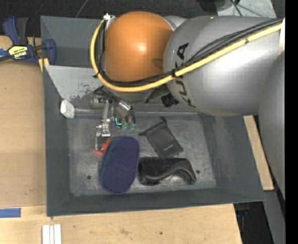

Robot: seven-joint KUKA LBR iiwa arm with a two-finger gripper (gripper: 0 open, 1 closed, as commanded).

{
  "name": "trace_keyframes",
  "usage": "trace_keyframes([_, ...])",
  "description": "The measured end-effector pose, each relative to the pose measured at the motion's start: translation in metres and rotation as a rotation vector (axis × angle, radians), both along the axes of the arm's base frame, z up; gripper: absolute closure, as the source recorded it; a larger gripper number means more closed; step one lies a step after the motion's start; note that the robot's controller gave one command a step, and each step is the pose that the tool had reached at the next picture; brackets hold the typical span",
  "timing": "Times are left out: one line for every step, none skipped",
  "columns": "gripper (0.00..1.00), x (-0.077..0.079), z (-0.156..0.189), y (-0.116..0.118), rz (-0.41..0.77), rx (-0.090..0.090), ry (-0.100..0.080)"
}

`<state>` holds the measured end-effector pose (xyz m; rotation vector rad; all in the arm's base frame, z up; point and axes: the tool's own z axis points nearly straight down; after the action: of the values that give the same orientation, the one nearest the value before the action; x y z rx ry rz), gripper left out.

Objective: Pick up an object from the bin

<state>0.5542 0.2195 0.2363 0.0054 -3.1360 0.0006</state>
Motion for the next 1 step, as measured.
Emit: trace_keyframes([0.00, 0.0040, -0.1537, -0.0824, 0.387, 0.009, -0.009])
